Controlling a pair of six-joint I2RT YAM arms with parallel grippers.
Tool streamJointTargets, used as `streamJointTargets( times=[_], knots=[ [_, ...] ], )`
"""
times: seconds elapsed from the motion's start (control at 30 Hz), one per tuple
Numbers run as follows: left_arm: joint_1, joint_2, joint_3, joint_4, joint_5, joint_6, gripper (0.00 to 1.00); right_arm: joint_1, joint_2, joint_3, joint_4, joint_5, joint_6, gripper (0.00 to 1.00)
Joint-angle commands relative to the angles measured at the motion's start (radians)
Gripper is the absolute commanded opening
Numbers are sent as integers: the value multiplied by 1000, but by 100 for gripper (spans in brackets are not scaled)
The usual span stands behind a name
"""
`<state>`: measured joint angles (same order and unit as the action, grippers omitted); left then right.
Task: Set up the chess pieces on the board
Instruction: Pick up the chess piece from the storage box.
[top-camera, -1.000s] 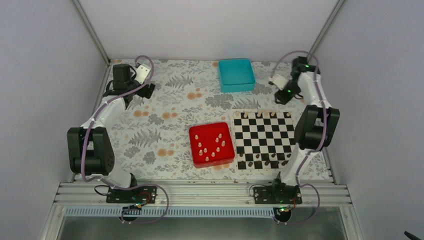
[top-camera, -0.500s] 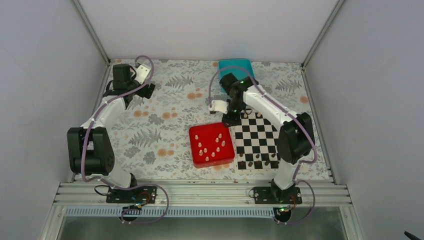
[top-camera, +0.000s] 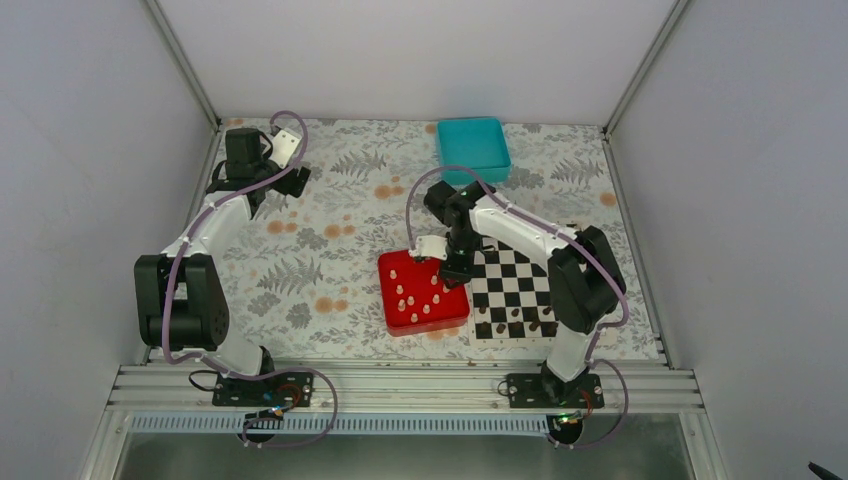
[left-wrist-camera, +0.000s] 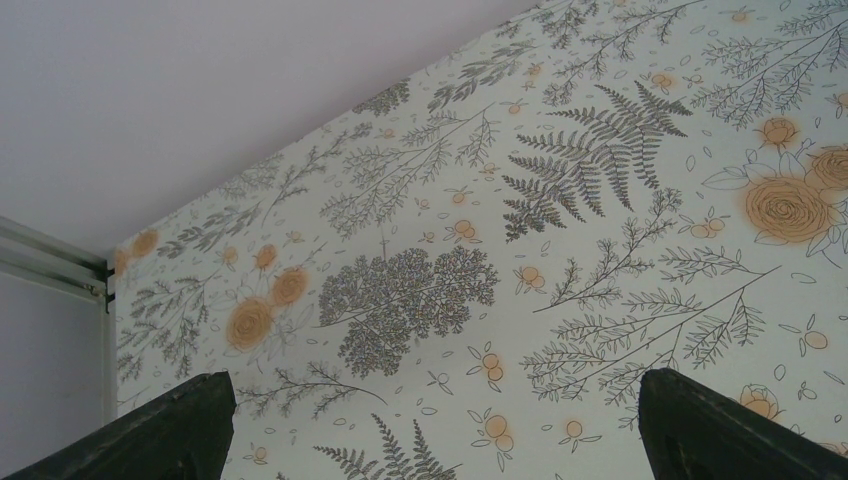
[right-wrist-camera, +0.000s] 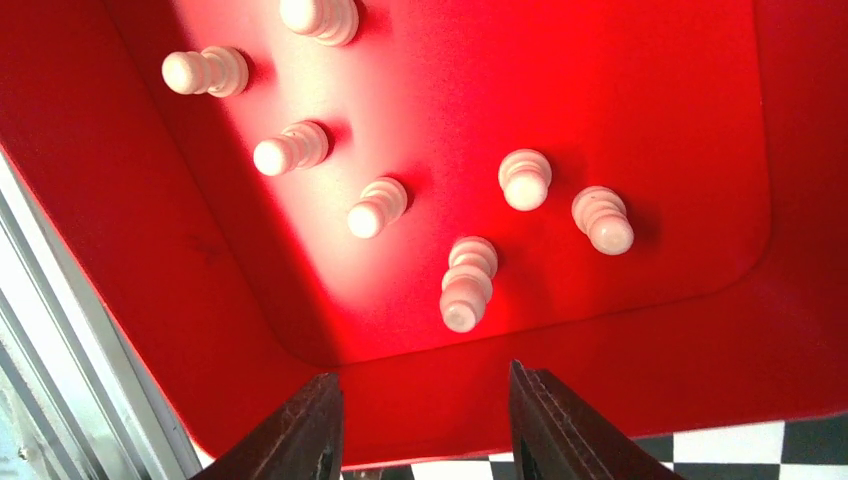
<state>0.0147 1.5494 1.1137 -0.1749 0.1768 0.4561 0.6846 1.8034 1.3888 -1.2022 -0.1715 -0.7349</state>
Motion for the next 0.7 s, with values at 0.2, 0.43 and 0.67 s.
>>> streamJointTargets(
  times=[0.2,0.43,0.67],
  knots=[
    [1,-5,7,1,20,-4,100,24,8,-65,107,-13,32,44],
    [1,3,7,1,22,-3,100,24,32,-88,134,1,37,44],
    [0,3,3,3,21,-2,100,27,47,-102,156,11,44,43]
  ],
)
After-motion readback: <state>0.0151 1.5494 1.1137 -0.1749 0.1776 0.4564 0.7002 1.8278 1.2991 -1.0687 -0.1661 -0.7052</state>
